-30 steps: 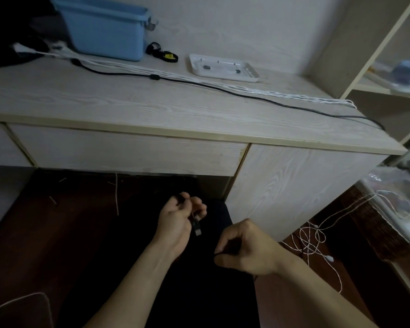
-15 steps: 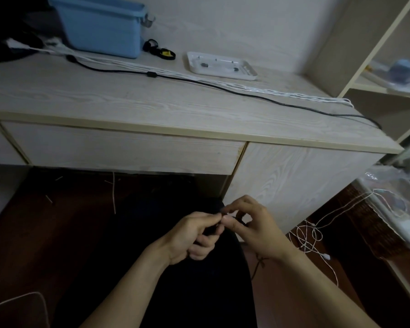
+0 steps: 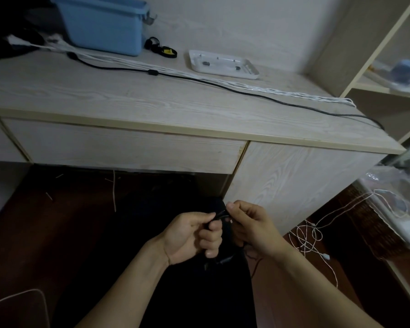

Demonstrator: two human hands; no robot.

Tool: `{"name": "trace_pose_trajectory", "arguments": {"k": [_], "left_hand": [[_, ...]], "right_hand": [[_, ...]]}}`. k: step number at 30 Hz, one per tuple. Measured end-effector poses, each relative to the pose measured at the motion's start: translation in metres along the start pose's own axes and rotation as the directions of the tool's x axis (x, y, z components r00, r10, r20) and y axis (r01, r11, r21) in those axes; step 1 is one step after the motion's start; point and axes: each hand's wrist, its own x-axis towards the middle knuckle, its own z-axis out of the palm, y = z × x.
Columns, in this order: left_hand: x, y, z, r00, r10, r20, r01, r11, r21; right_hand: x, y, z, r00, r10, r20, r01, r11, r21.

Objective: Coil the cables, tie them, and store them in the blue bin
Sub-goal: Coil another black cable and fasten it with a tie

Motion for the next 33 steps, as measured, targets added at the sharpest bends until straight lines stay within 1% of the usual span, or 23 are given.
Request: {"name": "trace_pose_trajectory", "arguments": {"k": [2, 4, 6, 8, 10, 12, 14, 16, 18, 20, 21, 22, 23, 25, 26, 28, 29, 30, 31, 33], "left_hand": [[0.002, -0.003, 0.001, 0.991, 0.008, -0.135, -0.007, 1.000, 0.007], [0.005, -0.005, 0.003, 0.966, 0.068, -0.249, -0.071, 0.997, -0.006], [0.006, -0.005, 0.000, 0.936, 0.136, -0.323, -0.184, 0.975, -0.122], [0.005, 0.002, -0.006, 0.901, 0.199, -0.386, -0.314, 0.912, -0.264], [0.002, 0.010, -0.013, 0.851, 0.253, -0.460, -0.438, 0.825, -0.357], [-0.003, 0.017, -0.018, 0.782, 0.282, -0.555, -0.552, 0.728, -0.407], [-0.008, 0.021, -0.024, 0.723, 0.291, -0.626, -0.631, 0.647, -0.428], [-0.008, 0.022, -0.028, 0.695, 0.294, -0.656, -0.670, 0.594, -0.444], [-0.003, 0.021, -0.028, 0.693, 0.292, -0.659, -0.679, 0.571, -0.461], [0.003, 0.020, -0.026, 0.705, 0.286, -0.649, -0.658, 0.604, -0.448], [0.005, 0.019, -0.025, 0.713, 0.286, -0.640, -0.645, 0.626, -0.438], [0.007, 0.018, -0.024, 0.721, 0.291, -0.628, -0.632, 0.647, -0.427], [0.007, 0.017, -0.023, 0.731, 0.300, -0.613, -0.618, 0.673, -0.407], [0.007, 0.015, -0.019, 0.745, 0.330, -0.579, -0.573, 0.761, -0.304], [0.006, 0.013, -0.016, 0.748, 0.352, -0.562, -0.540, 0.815, -0.209], [0.006, 0.008, -0.011, 0.750, 0.398, -0.529, -0.439, 0.897, 0.053], [0.006, 0.006, -0.009, 0.754, 0.419, -0.506, -0.360, 0.908, 0.216], [0.005, 0.004, -0.009, 0.767, 0.435, -0.472, -0.270, 0.886, 0.378], [0.004, 0.002, -0.009, 0.791, 0.440, -0.426, -0.187, 0.836, 0.516], [0.002, 0.000, -0.009, 0.852, 0.406, -0.332, -0.069, 0.715, 0.696]], "right_hand": [[-0.001, 0.002, 0.001, 0.999, -0.039, 0.021, 0.040, 0.998, -0.054], [0.000, 0.006, -0.002, 0.992, -0.127, 0.028, 0.130, 0.965, -0.227], [0.001, 0.010, -0.009, 0.982, -0.183, 0.051, 0.187, 0.894, -0.408], [0.002, 0.010, -0.016, 0.986, -0.156, 0.056, 0.164, 0.871, -0.462], [0.003, 0.009, -0.023, 0.992, -0.123, 0.031, 0.122, 0.862, -0.492], [0.003, 0.008, -0.030, 0.993, -0.116, -0.014, 0.089, 0.831, -0.549], [0.004, 0.009, -0.038, 0.993, -0.113, -0.042, 0.059, 0.761, -0.646], [0.003, 0.012, -0.043, 0.996, -0.087, 0.004, 0.059, 0.636, -0.770], [0.002, 0.012, -0.039, 0.994, -0.063, 0.086, 0.106, 0.540, -0.835], [0.002, 0.016, -0.031, 0.983, -0.035, 0.182, 0.178, 0.437, -0.882], [0.001, 0.017, -0.026, 0.973, 0.003, 0.229, 0.210, 0.392, -0.896], [-0.001, 0.017, -0.022, 0.959, 0.049, 0.278, 0.240, 0.377, -0.894], [-0.003, 0.017, -0.017, 0.939, 0.089, 0.333, 0.275, 0.392, -0.878], [-0.008, 0.015, -0.006, 0.892, 0.111, 0.438, 0.351, 0.440, -0.827], [-0.009, 0.014, 0.000, 0.873, 0.091, 0.479, 0.393, 0.453, -0.801], [-0.010, 0.013, 0.008, 0.854, 0.046, 0.519, 0.443, 0.459, -0.770], [-0.009, 0.013, 0.010, 0.851, 0.039, 0.523, 0.451, 0.456, -0.767], [-0.008, 0.012, 0.010, 0.852, 0.045, 0.522, 0.448, 0.455, -0.770], [-0.007, 0.012, 0.009, 0.856, 0.062, 0.514, 0.434, 0.455, -0.778], [-0.006, 0.011, 0.006, 0.864, 0.097, 0.494, 0.404, 0.453, -0.795]]}}
